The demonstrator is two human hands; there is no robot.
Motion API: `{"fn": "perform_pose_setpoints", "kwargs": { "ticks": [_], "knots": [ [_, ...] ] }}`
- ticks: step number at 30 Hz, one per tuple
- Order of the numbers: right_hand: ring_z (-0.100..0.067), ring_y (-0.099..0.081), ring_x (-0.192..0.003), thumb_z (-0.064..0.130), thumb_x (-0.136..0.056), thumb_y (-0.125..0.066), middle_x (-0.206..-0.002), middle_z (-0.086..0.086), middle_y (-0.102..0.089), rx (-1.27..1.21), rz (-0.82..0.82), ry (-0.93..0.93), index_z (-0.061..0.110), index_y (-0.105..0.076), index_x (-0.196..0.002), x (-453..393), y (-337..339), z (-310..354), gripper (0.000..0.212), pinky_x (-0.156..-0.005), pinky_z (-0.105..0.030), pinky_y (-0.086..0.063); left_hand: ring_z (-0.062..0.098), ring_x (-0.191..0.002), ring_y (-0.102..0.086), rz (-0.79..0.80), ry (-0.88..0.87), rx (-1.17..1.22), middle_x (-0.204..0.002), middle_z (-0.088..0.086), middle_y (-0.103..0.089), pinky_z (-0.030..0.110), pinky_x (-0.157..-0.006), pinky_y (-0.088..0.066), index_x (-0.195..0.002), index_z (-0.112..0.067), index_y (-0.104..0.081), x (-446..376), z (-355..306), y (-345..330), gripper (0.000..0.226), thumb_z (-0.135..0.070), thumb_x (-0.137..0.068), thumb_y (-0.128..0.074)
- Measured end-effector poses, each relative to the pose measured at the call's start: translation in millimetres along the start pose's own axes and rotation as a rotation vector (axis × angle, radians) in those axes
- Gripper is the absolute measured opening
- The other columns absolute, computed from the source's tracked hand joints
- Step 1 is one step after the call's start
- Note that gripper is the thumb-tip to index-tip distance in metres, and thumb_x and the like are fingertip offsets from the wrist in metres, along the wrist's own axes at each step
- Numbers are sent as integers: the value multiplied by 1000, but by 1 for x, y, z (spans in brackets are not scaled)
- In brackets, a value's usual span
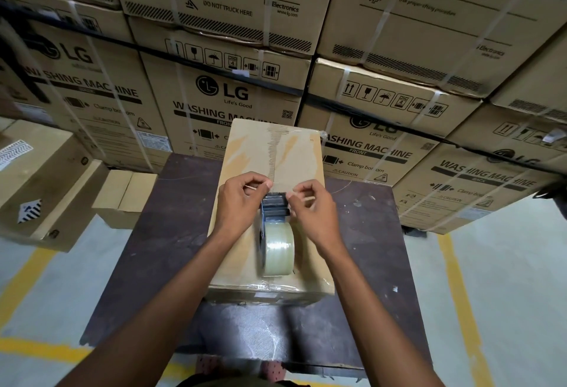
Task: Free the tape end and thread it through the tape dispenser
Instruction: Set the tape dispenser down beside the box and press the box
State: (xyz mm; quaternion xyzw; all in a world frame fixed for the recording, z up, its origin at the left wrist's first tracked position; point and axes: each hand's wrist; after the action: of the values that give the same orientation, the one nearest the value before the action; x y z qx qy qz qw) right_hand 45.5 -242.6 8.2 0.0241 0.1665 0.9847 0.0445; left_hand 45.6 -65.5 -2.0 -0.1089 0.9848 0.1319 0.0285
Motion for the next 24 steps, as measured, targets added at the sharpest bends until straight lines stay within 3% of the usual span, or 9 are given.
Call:
{"fn": "perform_pose_setpoints", "kwargs": {
  "ticks": [6,9,12,14,17,20,22,24],
  "knots": [
    [-9,-58,-74,41,-91,-77,-84,6,-66,-23,71,-272,20,-65,-99,43,-4,-23,25,-72,-30,-45,17,-75,-78,8,18,19,-81,-17,-81,55,-74,-67,-84,-42,-80,-3,1,1,16,-29,-93,-78],
    [-14,-65,-86,47,-90,-75,-103,4,-76,-140,85,-353,27,-69,-102,51,-10,-23,25,-74,-31,-47,11,-70,-74,9,28,34,-78,-14,-80,54,-72,-67,-87,-35,-81,-4,1,2,17,-22,-96,-79],
    [-17,-66,-85,40,-91,-78,-105,-8,-78,-342,62,-430,27,-73,-102,55,-18,-20,18,-75,-31,-50,5,-68,-71,-1,50,67,-75,-11,-79,49,-73,-67,-89,-28,-82,-4,2,3,13,-18,-97,-79],
    [-19,-69,-94,41,-87,-82,-112,-9,-80,-420,40,-454,29,-77,-99,58,-23,-21,17,-84,-38,-52,1,-68,-70,-4,62,86,-78,-6,-79,44,-74,-66,-93,-23,-83,-3,3,4,8,-17,-97,-80],
    [-20,-73,-106,32,-91,-82,-109,6,-82,-466,-26,-455,24,-80,-100,60,-26,-20,12,-98,-41,-56,2,-74,-74,14,89,143,-90,-2,-82,42,-80,-66,-107,-17,-83,-1,3,5,10,-13,-98,-78],
    [-22,-74,-116,31,-92,-82,-108,11,-83,-464,-60,-460,21,-81,-104,62,-26,-19,15,-108,-46,-54,17,-97,-80,77,134,216,-117,6,-80,36,-87,-68,-135,-15,-73,5,6,8,36,-12,-100,-76],
    [-22,-74,-116,31,-92,-82,-108,8,-83,-466,-70,-456,21,-81,-105,63,-26,-18,16,-111,-49,-54,24,-107,-79,113,145,244,-128,7,-77,33,-92,-66,-147,-16,-65,15,11,11,47,-10,-101,-74],
    [-20,-76,-105,30,-93,-81,-108,1,-84,-469,-80,-457,20,-80,-106,63,-25,-16,17,-107,-49,-54,26,-113,-78,152,154,264,-134,7,-76,40,-99,-64,-151,-17,-61,26,19,13,51,-8,-102,-73]
  ]
}}
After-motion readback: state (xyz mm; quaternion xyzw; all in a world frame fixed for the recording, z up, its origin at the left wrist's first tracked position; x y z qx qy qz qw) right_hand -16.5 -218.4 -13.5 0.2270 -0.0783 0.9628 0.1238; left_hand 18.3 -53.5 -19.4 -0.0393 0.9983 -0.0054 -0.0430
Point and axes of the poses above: each hand's wrist, its own x-axis away from the middle knuckle, its own y-axis out of the back of the hand, z = x × y
